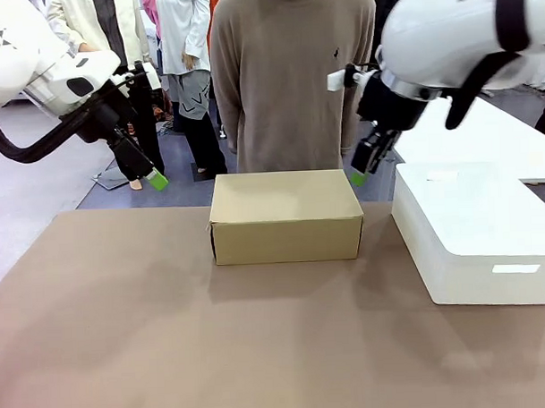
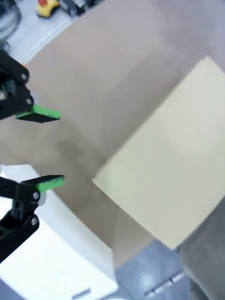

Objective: Pack the shoes into the box.
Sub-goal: Press down on the lid of the Shoes Box.

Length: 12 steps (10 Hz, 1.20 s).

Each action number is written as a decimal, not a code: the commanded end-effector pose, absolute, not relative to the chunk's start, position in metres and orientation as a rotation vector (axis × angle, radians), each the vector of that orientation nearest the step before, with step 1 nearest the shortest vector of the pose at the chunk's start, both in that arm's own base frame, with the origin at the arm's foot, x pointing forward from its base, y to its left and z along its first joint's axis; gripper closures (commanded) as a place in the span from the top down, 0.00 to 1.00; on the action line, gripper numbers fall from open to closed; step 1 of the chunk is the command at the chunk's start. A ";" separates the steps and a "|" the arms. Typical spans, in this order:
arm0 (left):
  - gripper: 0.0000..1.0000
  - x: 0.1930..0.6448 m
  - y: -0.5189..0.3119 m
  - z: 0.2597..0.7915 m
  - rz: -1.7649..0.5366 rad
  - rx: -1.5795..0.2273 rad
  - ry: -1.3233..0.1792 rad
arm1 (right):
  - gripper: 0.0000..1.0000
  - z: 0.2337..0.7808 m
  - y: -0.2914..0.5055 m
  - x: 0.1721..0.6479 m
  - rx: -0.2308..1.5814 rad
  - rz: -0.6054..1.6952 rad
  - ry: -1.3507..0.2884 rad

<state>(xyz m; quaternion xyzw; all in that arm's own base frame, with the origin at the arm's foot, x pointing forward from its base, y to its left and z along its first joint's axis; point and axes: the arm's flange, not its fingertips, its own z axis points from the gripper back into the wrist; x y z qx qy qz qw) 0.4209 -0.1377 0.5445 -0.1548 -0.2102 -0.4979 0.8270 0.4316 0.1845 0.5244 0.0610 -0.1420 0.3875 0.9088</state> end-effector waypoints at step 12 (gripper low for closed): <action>1.00 0.421 -0.137 0.546 -1.048 -0.328 -0.449 | 1.00 0.512 0.146 0.364 0.132 0.790 -0.256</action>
